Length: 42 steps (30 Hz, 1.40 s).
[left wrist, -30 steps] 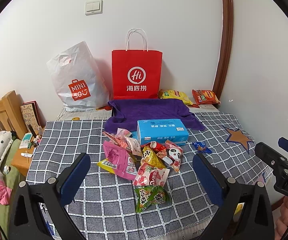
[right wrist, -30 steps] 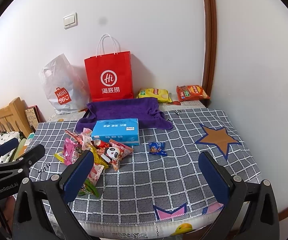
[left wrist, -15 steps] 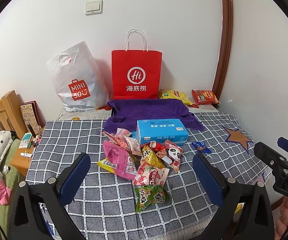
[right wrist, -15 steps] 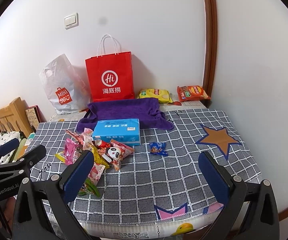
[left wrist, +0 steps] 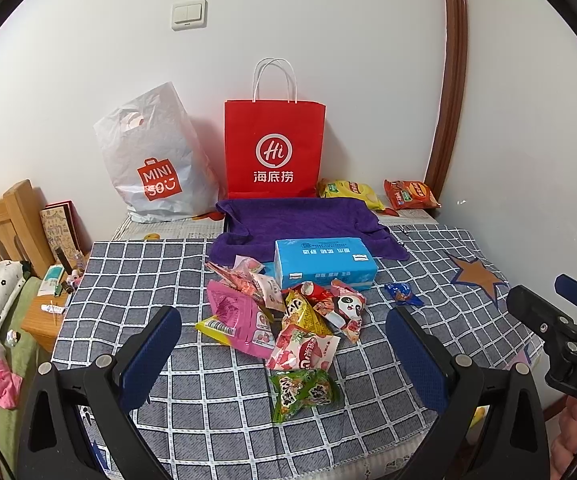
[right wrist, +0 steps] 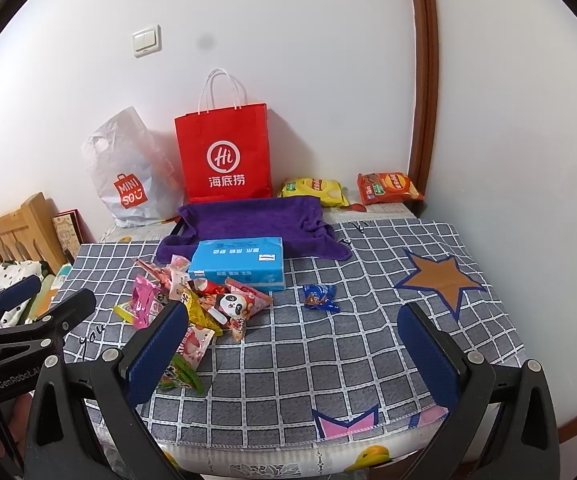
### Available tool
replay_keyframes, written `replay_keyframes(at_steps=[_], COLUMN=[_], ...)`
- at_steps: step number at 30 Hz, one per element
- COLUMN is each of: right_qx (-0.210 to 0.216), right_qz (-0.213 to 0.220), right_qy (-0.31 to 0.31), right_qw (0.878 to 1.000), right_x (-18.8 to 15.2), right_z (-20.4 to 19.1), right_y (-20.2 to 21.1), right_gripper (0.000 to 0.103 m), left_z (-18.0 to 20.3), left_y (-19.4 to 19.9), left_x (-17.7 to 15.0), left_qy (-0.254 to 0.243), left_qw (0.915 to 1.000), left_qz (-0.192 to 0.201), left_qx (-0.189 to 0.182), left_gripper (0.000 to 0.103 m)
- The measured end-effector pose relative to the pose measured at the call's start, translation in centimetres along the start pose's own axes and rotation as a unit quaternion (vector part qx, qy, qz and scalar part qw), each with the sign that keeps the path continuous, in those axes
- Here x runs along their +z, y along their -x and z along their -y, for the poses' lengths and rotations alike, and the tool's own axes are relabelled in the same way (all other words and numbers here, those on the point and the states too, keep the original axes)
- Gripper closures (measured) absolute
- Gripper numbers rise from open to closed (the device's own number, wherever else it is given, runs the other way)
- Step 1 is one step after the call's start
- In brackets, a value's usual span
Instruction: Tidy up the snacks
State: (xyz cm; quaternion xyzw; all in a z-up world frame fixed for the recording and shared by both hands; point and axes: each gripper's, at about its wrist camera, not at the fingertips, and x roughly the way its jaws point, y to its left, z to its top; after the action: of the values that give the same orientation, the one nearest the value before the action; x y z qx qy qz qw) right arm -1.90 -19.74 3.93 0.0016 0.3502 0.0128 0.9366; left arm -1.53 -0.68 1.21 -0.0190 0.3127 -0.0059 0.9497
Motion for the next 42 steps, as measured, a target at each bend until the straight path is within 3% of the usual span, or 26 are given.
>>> replay_keyframes(at_steps=[21,42], right_qx=[0.004,-0.010], right_qz=[-0.006,-0.085], right_qy=[0.000,0.004], right_qw=[1.000,0.996], right_x=[0.3,-0.1], right_z=[0.2,0.7], right_y=[-1.0,-11.3], right_gripper=[0.000,0.000], left_z=[-0.2,-4.7], left_y=[-1.5,-10.4], left_x=[-0.1,-1.0], left_qy=[0.002,0.037], left_qw=[0.9999,0.9944], left_qz=[-0.014,-0.098], left_qx=[-0.001,0.016], left_gripper=[0.000,0.001])
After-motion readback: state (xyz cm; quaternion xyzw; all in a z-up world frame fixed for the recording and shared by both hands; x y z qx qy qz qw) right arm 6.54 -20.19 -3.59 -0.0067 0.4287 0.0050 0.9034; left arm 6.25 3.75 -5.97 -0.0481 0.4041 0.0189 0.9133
